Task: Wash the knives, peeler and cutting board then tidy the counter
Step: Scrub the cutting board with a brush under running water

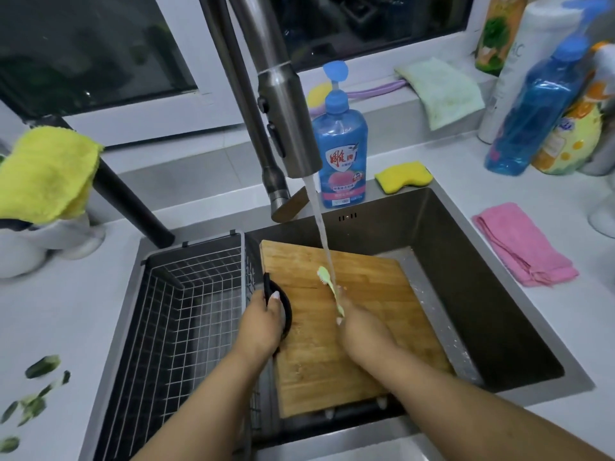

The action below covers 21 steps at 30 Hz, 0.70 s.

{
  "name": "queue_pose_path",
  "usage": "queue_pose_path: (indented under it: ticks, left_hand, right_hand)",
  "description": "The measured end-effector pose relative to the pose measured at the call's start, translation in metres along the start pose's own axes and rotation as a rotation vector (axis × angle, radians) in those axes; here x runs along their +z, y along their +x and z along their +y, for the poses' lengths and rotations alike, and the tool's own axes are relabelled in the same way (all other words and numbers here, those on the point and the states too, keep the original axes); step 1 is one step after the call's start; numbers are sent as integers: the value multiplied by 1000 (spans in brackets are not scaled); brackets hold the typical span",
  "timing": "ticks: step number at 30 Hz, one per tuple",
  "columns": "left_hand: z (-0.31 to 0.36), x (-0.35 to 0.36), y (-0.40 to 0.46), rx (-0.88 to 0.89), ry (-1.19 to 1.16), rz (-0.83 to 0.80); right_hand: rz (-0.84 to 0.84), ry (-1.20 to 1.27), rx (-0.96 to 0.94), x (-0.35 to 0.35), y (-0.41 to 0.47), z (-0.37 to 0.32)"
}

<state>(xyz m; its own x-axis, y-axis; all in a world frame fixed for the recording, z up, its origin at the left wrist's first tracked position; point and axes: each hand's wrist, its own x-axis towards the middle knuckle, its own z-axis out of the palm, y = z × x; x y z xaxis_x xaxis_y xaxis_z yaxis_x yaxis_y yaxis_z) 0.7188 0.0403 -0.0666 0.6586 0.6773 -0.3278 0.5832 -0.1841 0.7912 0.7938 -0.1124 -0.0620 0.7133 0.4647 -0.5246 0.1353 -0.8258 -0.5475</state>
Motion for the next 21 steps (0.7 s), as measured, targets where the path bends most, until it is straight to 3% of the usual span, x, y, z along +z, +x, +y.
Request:
queue_pose_path:
  ticks: [3, 5, 9, 14, 18, 21]
  left_hand:
    - [0, -6, -2, 11, 10, -13]
    - [0, -9, -3, 24, 51, -33]
    - [-1, -15, -6, 87, 183, -72]
    - [-5, -26, -10, 176, 335, -22]
    - [-5, -32, -9, 156, 324, -28]
    - [-4, -35, -10, 165, 278, -47]
  right_hand:
    - [-116, 77, -140, 14, -23, -20]
    - [-90, 57, -200, 21, -13, -26]
    - [4, -7, 4, 11, 24, -27]
    - [-141, 64, -231, 27, 5, -55]
    - [-35, 83, -38, 19, 46, -51]
    - [-93, 61, -178, 23, 34, -63]
